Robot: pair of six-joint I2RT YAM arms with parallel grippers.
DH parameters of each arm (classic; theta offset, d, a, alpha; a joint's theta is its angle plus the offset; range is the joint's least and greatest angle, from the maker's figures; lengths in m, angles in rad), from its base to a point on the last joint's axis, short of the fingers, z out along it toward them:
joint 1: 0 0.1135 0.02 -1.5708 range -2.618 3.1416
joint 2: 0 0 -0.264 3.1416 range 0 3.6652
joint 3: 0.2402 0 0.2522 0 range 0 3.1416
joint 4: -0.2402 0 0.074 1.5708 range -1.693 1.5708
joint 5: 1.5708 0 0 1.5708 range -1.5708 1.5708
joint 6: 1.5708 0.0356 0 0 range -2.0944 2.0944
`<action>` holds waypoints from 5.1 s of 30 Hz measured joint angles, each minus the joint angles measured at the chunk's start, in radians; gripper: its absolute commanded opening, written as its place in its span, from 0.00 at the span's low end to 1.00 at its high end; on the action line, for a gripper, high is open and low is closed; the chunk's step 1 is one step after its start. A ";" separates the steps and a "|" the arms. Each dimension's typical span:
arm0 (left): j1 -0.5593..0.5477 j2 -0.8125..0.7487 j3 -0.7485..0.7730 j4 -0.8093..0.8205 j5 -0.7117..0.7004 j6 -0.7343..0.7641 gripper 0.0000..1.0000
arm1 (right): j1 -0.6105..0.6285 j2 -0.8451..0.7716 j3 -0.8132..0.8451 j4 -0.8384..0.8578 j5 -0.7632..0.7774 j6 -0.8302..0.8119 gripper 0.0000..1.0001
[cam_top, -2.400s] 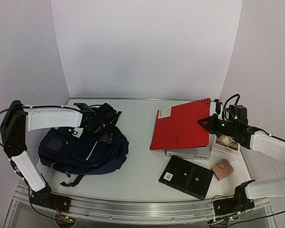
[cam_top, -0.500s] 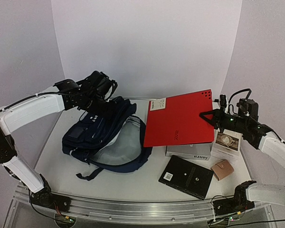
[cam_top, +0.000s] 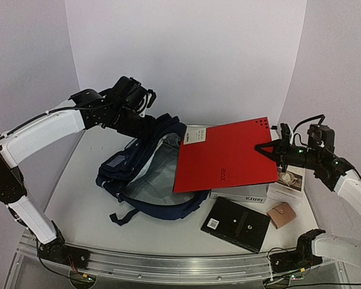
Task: Pack the student bag
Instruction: Place the files in the student bag.
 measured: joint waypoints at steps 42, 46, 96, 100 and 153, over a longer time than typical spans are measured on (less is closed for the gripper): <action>0.128 -0.031 -0.069 0.153 0.277 -0.067 0.00 | 0.294 0.323 0.034 0.362 0.322 0.307 0.00; 0.135 -0.031 -0.069 0.163 0.290 -0.075 0.00 | 0.367 0.423 0.064 0.419 0.417 0.351 0.00; 0.313 0.000 -0.034 0.171 0.519 -0.110 0.00 | 0.669 1.206 0.639 0.349 1.042 0.429 0.79; 0.362 -0.024 -0.066 0.179 0.528 -0.128 0.00 | 0.667 1.073 0.538 0.338 1.046 0.377 0.89; 0.392 0.094 -0.208 0.418 0.406 -0.121 0.00 | 0.451 0.594 0.400 -0.010 0.714 -0.315 0.98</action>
